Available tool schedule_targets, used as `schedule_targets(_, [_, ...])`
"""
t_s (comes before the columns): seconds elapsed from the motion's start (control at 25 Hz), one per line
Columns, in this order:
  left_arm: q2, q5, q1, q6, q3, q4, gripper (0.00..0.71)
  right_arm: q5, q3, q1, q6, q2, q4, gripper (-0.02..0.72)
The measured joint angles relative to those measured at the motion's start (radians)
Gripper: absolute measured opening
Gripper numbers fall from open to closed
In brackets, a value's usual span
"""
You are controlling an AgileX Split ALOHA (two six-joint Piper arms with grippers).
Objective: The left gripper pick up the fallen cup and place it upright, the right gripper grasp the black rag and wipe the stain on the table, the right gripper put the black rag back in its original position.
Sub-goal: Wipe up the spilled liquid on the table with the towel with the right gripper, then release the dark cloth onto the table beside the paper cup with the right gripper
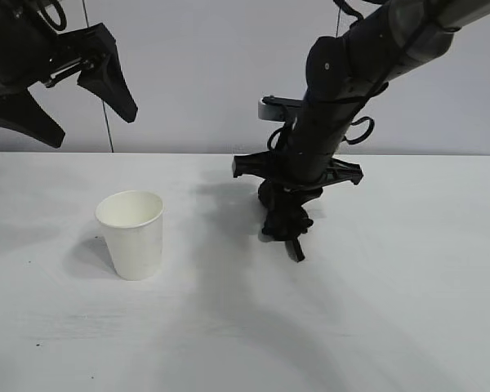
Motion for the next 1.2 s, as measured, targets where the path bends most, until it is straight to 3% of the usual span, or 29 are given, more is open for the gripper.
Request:
schedule_targets(0.36, [0.0,0.0,0.0,0.0,0.0,0.001,0.694,0.16,-0.001,-0.164,-0.02,-0.026,-0.019,0.118])
schedule_targets(0.56, [0.0,0.0,0.0,0.0,0.0,0.001,0.694,0.22,0.073,-0.176,-0.049,-0.115,0.0,0.118])
schedule_targets(0.8, [0.0,0.0,0.0,0.0,0.0,0.002,0.694,0.169,0.234,-0.149,-0.06,-0.287,0.065,0.118])
schedule_targets(1.2, [0.0,0.019,0.0,0.0,0.0,0.002,0.694,0.114,0.338,-0.042,-0.061,-0.297,0.118,0.118])
